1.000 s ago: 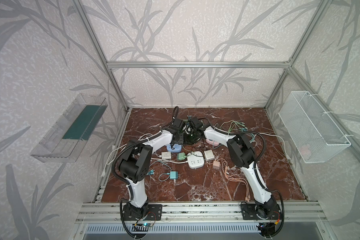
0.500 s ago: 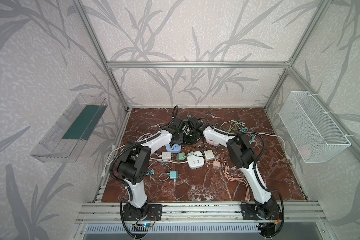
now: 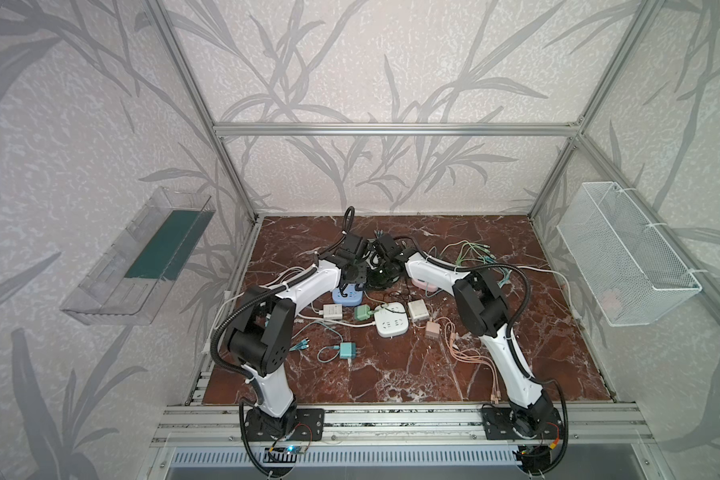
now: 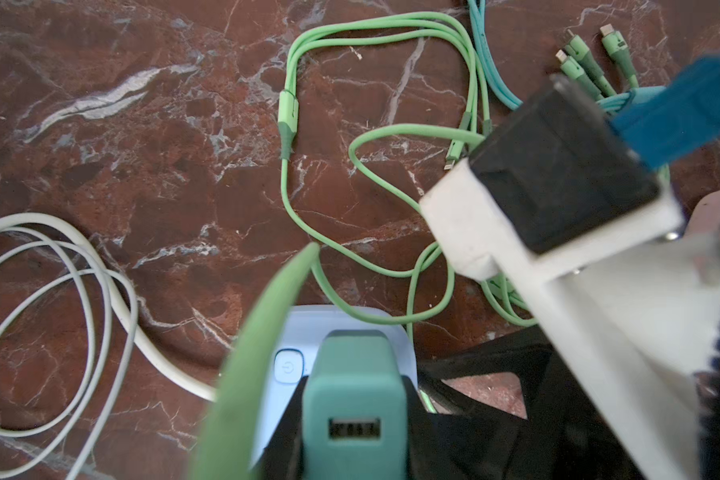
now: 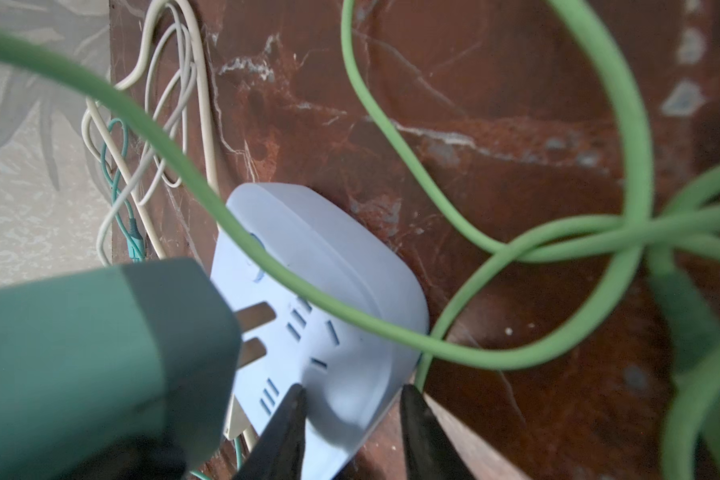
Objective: Pull the plug off the socket
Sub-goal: 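Pull the green charger from the light blue strip with left while right withdraws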
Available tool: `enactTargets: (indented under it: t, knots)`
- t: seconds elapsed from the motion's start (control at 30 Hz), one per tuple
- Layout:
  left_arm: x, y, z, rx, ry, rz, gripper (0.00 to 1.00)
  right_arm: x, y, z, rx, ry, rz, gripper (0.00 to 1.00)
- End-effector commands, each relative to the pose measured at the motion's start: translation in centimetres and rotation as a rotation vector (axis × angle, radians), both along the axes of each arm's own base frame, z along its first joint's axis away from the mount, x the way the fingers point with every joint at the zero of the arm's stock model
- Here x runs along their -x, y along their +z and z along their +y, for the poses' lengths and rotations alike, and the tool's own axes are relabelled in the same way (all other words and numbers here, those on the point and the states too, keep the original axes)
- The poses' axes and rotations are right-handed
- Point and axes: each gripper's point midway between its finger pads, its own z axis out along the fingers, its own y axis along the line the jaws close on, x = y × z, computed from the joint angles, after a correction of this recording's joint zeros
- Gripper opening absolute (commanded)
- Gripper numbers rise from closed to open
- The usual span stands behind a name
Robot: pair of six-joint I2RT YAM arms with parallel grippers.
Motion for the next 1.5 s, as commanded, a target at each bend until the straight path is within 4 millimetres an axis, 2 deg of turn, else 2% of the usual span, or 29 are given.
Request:
enactTargets:
  t: [0.0,0.13,0.3,0.5,0.73,0.9,1.07,1.27,1.47]
  knots:
    - [0.1,1.1,0.4,-0.018,0.005,-0.027,0.13,1.0,-1.9,-0.2,0.021,0.011,0.033,0.41]
    - [-0.4,1.5,0.6,-0.028,0.008,-0.041,0.14,0.8,-0.5,0.2,-0.016,0.026,-0.001,0.48]
    - [-1.2,2.0,0.0,-0.029,-0.033,-0.043,0.14,-0.4,1.0,-0.9,-0.033,-0.011,-0.026,0.56]
    - [-2.1,2.0,-0.1,0.008,-0.038,-0.037,0.14,-1.0,4.4,-1.3,-0.093,-0.013,-0.104,0.58]
    - [-3.0,2.5,-0.7,0.071,-0.071,-0.054,0.15,-0.8,7.0,-1.5,-0.146,-0.006,-0.163,0.59]
    - [-3.9,1.9,-1.5,0.163,-0.12,-0.046,0.15,-0.4,9.3,-2.1,-0.197,0.02,-0.239,0.59]
    - [-4.7,0.8,-2.0,0.247,-0.147,-0.026,0.15,-0.1,10.3,-3.8,-0.228,0.012,-0.297,0.59]
    - [-5.3,-0.4,-3.1,0.481,-0.201,0.031,0.15,0.2,11.3,-6.8,-0.256,-0.031,-0.333,0.61]
    - [-5.9,-1.2,-2.8,0.536,-0.21,0.023,0.16,1.0,11.6,-9.1,-0.242,-0.062,-0.352,0.61]
